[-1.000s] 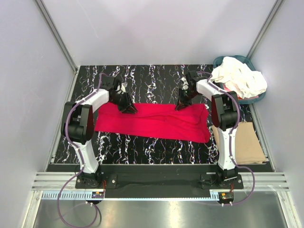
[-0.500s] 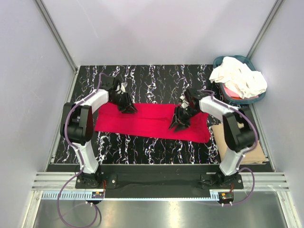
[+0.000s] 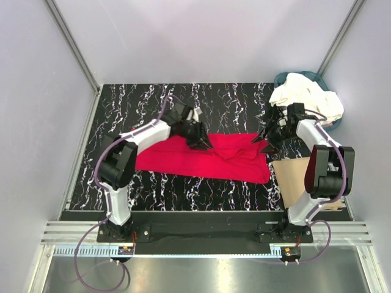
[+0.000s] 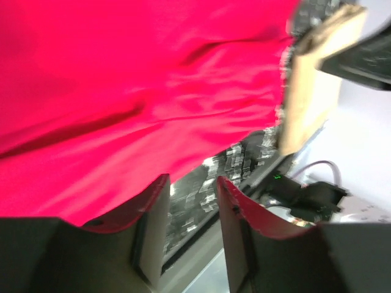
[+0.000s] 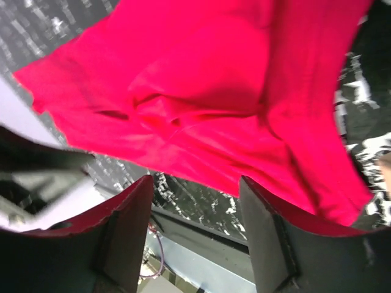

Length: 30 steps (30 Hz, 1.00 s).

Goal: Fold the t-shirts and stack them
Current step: Fold the tshirt

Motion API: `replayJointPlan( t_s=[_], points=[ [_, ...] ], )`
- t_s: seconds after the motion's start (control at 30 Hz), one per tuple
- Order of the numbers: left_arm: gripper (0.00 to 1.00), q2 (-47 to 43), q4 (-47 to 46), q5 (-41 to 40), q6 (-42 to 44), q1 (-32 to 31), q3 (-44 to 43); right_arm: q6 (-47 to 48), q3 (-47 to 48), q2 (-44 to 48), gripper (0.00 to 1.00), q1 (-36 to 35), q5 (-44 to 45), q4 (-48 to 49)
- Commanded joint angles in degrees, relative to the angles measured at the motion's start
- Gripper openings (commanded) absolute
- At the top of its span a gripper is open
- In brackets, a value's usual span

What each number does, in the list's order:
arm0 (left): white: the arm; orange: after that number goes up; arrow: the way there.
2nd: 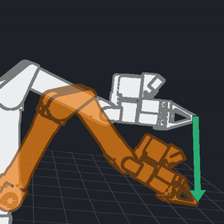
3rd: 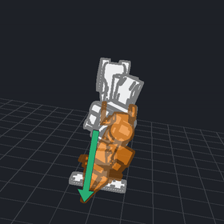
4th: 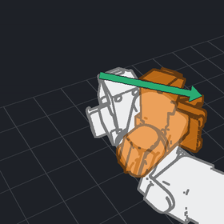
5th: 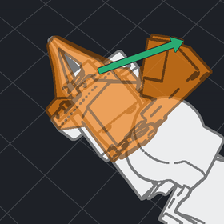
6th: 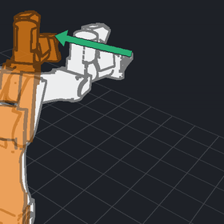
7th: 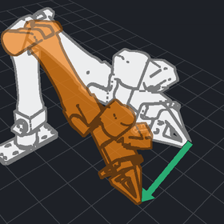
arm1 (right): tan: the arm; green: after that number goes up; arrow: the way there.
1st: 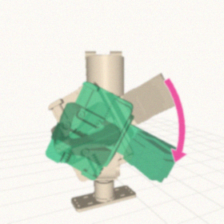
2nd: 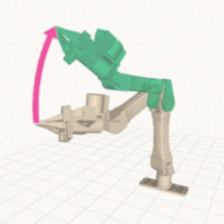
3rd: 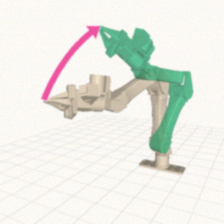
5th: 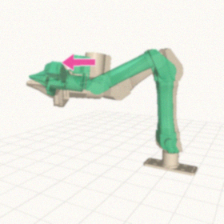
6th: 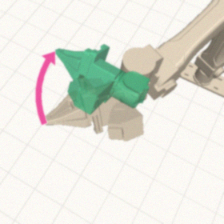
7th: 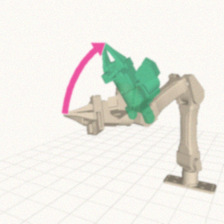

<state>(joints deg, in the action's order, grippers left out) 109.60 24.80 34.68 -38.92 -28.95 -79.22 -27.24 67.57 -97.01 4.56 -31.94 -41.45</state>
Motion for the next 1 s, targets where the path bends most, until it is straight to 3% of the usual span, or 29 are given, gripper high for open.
replayJointPlan(
  t_s=[0.0, 0.1, 0.23, 0.77, 0.97],
  points=[
    [0.39, 4.6, -12.5, -0.7, -11.6, -4.3, -1.6, 1.0, 3.8, -1.4, 0.64, -0.3, 4.5, 0.0],
    [0.37, 6.9, -14.1, -3.6, -16.7, -7.1, -1.7, 1.0, 4.2, -3.1, 0.63, 0.7, 5.6, 0.1],
    [0.44, 7.6, -14.5, -9.2, -19.9, -8.8, -0.6, 1.8, 3.4, -3.4, 0.66, 2.2, 5.3, 1.3],
    [0.45, 13.6, -12.7, -11.1, -30.0, -10.6, -2.6, 3.8, 2.7, -8.0, 0.68, 2.9, 1.8, 5.9],
    [0.3, 15.2, -12.1, -9.9, -31.3, -10.9, -4.0, 4.5, 3.6, -10.7, 0.58, 2.6, -1.1, 7.9]
  ],
)
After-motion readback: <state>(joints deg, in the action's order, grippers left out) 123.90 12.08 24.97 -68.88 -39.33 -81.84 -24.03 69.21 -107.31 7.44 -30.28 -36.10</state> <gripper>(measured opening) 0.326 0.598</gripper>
